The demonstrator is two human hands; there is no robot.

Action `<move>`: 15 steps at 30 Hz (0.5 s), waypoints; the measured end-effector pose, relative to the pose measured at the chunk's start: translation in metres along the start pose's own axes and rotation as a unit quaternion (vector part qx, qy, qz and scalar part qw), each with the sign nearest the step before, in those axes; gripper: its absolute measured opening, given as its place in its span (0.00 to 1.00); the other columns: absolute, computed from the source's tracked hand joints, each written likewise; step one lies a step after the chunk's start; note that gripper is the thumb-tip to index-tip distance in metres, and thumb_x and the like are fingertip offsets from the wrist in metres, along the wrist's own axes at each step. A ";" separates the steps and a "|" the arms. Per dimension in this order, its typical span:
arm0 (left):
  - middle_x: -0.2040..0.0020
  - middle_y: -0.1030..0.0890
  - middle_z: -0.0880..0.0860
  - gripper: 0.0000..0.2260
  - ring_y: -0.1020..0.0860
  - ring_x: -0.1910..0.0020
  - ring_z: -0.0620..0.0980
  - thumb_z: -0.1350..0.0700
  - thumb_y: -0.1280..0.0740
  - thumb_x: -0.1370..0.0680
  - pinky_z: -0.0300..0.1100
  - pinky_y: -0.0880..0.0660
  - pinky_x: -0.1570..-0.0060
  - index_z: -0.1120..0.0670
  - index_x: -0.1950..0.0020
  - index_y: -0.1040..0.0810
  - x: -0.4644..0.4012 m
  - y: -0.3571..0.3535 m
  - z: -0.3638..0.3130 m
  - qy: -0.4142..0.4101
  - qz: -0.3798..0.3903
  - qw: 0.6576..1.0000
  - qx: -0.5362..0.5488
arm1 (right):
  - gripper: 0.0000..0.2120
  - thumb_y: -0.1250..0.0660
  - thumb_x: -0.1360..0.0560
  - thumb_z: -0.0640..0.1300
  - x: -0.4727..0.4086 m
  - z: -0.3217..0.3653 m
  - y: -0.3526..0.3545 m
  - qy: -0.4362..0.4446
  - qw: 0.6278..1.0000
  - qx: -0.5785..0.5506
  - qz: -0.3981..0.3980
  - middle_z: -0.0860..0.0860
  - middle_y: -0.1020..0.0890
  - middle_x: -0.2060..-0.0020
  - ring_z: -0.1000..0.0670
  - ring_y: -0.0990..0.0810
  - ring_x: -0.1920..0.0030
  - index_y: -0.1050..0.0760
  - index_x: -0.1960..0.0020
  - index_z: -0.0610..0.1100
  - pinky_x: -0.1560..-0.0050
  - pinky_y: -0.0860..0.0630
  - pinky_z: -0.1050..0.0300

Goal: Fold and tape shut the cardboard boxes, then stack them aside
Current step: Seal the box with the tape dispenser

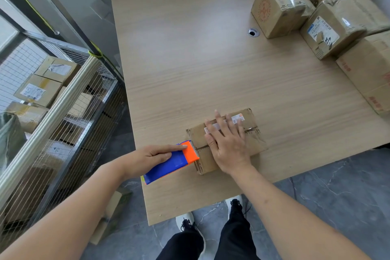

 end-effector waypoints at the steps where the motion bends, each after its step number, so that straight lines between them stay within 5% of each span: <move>1: 0.29 0.29 0.30 0.20 0.32 0.30 0.32 0.53 0.43 0.13 0.44 0.38 0.24 0.27 0.31 0.28 -0.001 -0.001 0.001 -0.004 -0.001 1.000 0.007 | 0.24 0.51 0.15 0.61 0.002 0.002 -0.004 0.005 1.000 0.001 0.007 0.53 0.40 0.19 0.43 0.44 0.19 0.35 0.21 0.58 0.20 0.51 0.39; 8: 0.28 0.28 0.33 0.19 0.31 0.28 0.37 0.53 0.43 0.13 0.49 0.37 0.24 0.30 0.29 0.28 0.000 0.003 0.014 -0.019 0.012 0.998 0.054 | 0.19 0.45 0.14 0.56 -0.011 -0.003 -0.008 0.007 0.998 -0.032 -0.050 0.52 0.24 0.30 0.43 0.36 0.21 0.25 0.29 0.54 0.20 0.46 0.43; 15: 0.27 0.30 0.31 0.21 0.33 0.27 0.34 0.55 0.43 0.13 0.47 0.39 0.23 0.30 0.27 0.30 0.002 0.007 0.021 -0.038 0.035 0.998 0.035 | 0.17 0.42 0.15 0.55 -0.014 -0.005 -0.012 0.021 0.996 -0.044 -0.075 0.51 0.24 0.30 0.43 0.35 0.22 0.23 0.30 0.53 0.21 0.41 0.42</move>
Point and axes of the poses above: each hand's wrist, its own x-axis away from the middle knuckle, its own y-axis out of the back of the hand, z = x × y, the point moved 4 cm from there along -x, towards the middle knuckle
